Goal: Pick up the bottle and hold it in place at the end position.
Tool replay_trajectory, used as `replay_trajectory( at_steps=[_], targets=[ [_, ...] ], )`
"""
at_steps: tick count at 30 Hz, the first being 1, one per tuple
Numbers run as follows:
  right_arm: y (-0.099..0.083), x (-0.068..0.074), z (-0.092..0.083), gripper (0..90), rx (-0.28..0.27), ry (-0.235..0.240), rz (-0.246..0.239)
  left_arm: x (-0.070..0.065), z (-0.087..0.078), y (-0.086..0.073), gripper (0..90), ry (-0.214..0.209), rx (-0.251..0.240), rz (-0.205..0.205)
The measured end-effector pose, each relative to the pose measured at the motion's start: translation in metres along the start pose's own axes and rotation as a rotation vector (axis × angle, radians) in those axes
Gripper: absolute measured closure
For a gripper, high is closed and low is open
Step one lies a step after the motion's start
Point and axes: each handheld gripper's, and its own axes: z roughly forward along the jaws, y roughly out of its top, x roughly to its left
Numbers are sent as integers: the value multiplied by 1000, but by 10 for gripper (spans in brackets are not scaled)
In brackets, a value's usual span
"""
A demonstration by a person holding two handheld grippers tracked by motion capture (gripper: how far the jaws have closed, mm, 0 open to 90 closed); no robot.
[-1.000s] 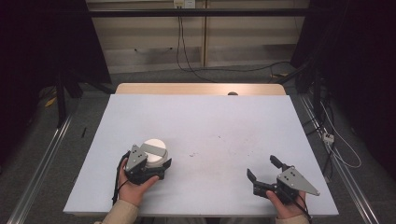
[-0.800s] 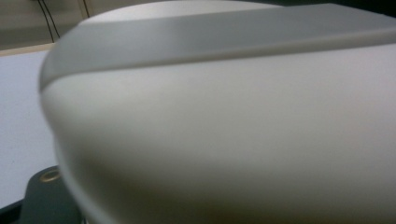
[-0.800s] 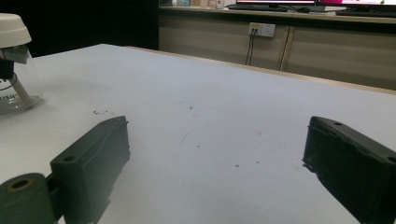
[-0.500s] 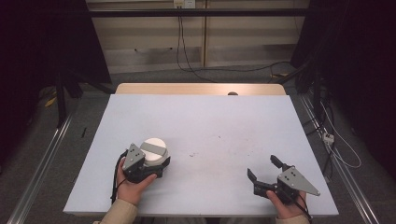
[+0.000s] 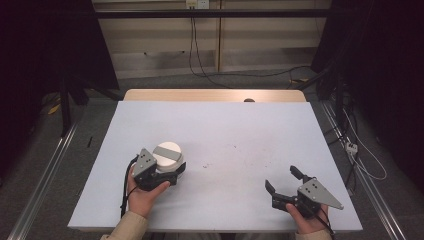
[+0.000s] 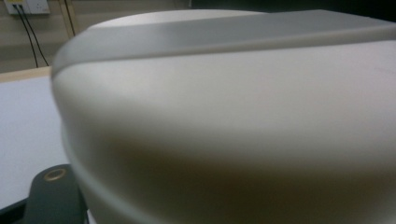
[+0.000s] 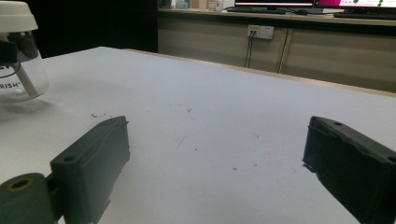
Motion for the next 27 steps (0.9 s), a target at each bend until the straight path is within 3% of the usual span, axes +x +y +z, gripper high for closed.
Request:
replay_trajectory(
  at_steps=[6, 27],
  targets=[
    [1, 0, -1, 64, -4, -1, -1, -3, 11, 7, 182, -12, -6, 21],
    [2, -3, -2, 64, -11, -8, 5, 0, 40, 23, 182, -30, -1, 28]
  ],
)
